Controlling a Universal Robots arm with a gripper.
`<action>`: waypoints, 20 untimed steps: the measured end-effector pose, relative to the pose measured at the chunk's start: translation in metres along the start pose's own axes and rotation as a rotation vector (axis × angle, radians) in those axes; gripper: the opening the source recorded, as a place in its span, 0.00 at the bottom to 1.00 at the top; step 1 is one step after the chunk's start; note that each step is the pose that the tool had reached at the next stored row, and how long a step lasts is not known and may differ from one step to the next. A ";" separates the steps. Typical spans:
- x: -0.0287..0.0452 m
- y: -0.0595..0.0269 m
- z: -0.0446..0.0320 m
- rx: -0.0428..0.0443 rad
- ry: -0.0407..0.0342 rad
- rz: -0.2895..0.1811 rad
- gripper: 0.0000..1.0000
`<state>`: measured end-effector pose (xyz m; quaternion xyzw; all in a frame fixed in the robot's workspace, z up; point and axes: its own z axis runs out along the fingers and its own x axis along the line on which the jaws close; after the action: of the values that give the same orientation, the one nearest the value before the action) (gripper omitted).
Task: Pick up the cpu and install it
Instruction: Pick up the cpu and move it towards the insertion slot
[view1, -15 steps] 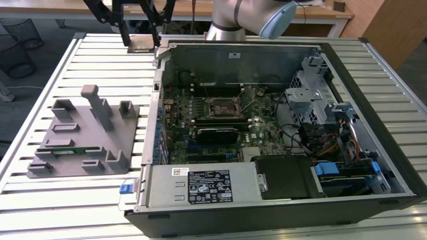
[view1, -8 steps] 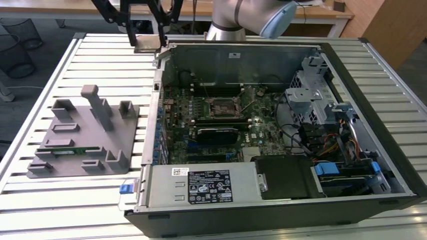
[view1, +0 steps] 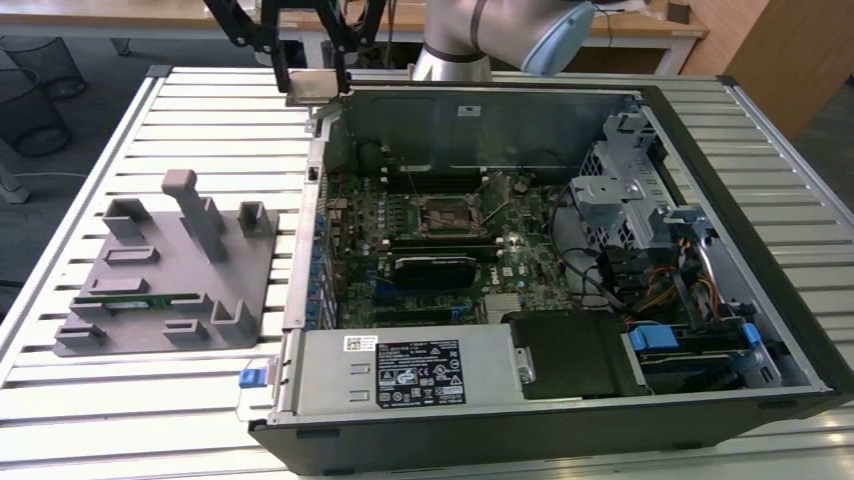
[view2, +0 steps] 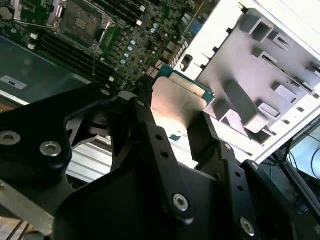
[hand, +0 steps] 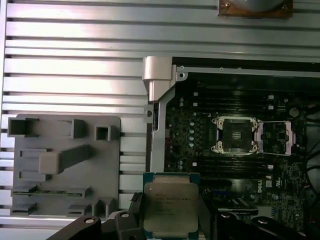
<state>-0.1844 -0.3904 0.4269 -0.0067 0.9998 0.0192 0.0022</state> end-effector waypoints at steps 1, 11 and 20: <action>-0.0016 0.0002 0.0000 0.0001 0.0001 0.000 0.53; -0.0136 0.0009 0.0007 -0.0001 0.0000 0.000 0.53; -0.0194 0.0008 0.0011 -0.0002 0.0001 0.000 0.53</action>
<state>-0.1650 -0.3893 0.4259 -0.0066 0.9998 0.0193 0.0022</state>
